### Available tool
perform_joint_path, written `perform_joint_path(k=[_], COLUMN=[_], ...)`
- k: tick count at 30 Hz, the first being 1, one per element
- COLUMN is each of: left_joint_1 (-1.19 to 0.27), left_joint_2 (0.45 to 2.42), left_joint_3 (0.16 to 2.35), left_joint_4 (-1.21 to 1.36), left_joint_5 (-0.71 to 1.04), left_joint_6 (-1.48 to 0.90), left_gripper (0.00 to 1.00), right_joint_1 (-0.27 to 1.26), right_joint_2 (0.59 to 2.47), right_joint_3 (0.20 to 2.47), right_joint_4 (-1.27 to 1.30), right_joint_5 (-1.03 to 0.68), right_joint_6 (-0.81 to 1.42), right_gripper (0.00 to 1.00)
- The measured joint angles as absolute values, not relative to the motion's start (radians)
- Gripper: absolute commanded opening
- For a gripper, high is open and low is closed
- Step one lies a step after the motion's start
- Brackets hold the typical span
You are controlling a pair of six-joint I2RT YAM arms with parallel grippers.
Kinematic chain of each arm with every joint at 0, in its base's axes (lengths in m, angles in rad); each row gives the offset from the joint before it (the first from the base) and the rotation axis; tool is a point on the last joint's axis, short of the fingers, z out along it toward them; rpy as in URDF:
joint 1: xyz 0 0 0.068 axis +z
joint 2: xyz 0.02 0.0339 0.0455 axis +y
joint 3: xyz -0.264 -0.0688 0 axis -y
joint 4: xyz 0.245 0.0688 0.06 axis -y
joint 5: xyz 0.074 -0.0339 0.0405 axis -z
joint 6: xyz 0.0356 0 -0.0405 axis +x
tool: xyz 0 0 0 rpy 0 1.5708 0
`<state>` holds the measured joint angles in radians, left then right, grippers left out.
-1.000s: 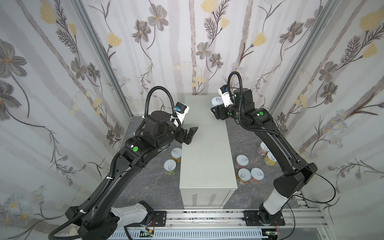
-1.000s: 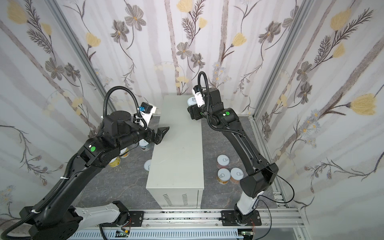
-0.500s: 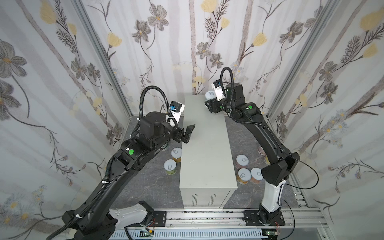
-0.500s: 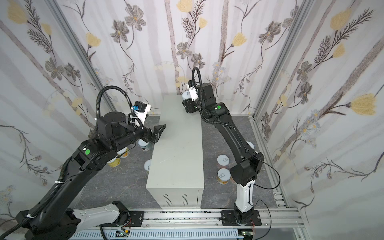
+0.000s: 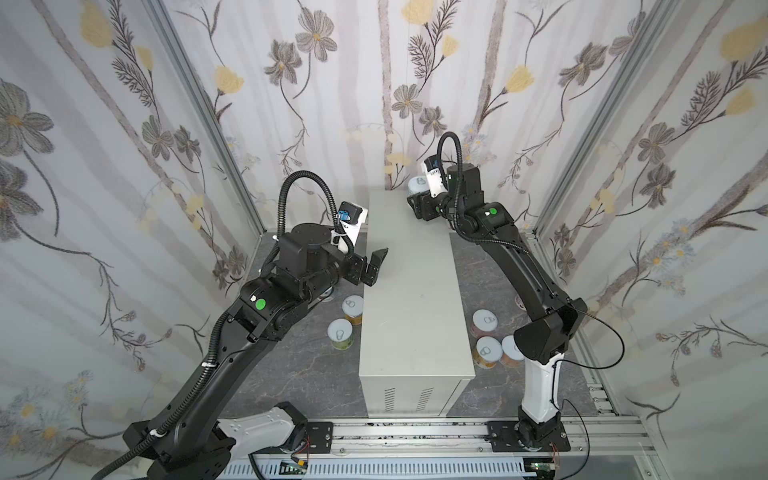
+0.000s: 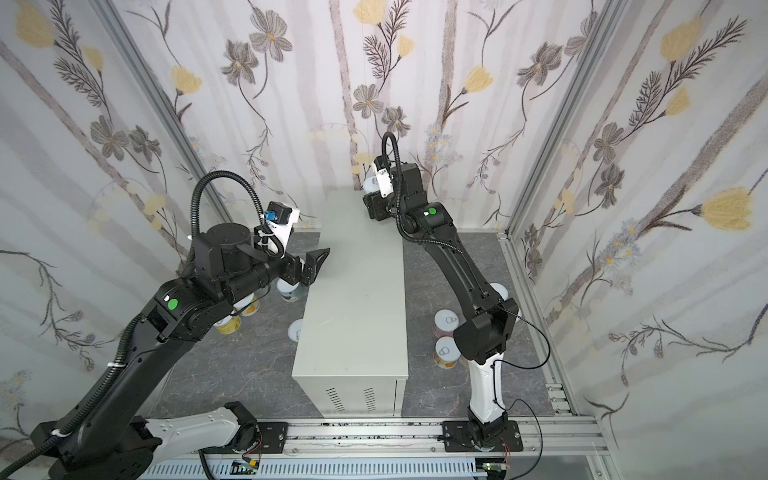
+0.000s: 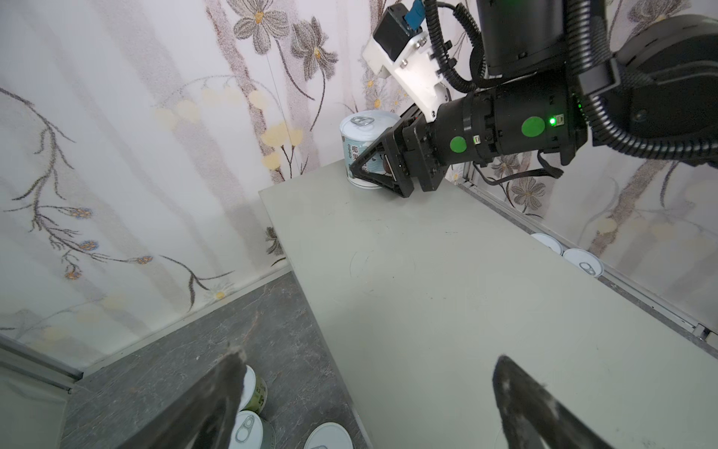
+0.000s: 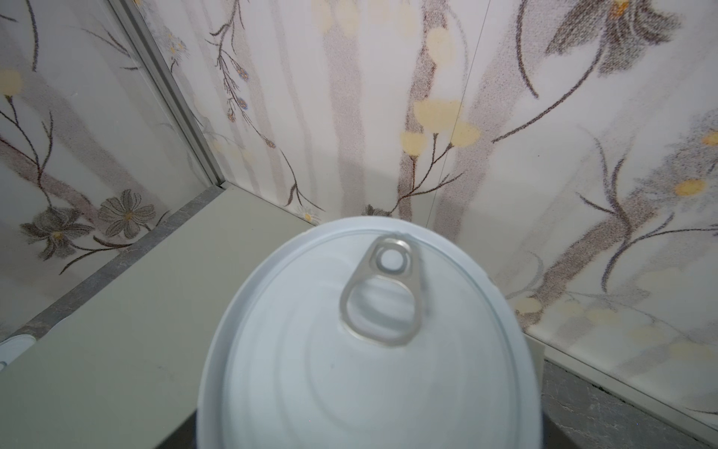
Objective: Place and organize the canned foods onto the counter
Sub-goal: 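Open the right gripper to release the can while the left arm lowers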
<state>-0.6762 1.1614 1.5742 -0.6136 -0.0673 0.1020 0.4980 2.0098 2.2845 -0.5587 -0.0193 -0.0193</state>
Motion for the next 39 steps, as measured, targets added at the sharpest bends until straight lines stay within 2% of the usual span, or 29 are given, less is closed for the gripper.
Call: perform_joint_path(k=[15,21,24,27,32,39], left_joint_1=[-0.676,-0.676,-0.676,-0.667,-0.539,-0.302], left_joint_2=[1.151,1.132,1.110,1.100,1.109,1.178], left_joint_3=[1.566,1.566,1.560,1.557,1.551,1.434], left_joint_4=[-0.626,-0.630,-0.633,-0.642,-0.685,-0.693], left_joint_5=[-0.117,-0.145,-0.166,-0.208,-0.247,-0.136], left_joint_6=[0.109,0.109,0.109,0.109,0.068,-0.001], left_gripper=[1.00,1.00,1.00,1.00,1.00,1.00], right_joint_1=[0.501,0.507,0.514,0.522,0.524,0.525], right_joint_2=[2.010,2.009,1.998,1.974,1.917,1.757], right_joint_3=[2.285,2.285,2.285,2.283,2.283,2.250], right_joint_4=[-0.574,-0.620,-0.636,-0.682,-0.738,-0.820], right_joint_5=[-0.016,-0.012,-0.003,-0.001,0.009,-0.002], right_joint_6=[-0.036,-0.043,-0.047,-0.060,-0.061,-0.068], right_gripper=[0.79,0.90,0.99,1.00,1.00,1.00])
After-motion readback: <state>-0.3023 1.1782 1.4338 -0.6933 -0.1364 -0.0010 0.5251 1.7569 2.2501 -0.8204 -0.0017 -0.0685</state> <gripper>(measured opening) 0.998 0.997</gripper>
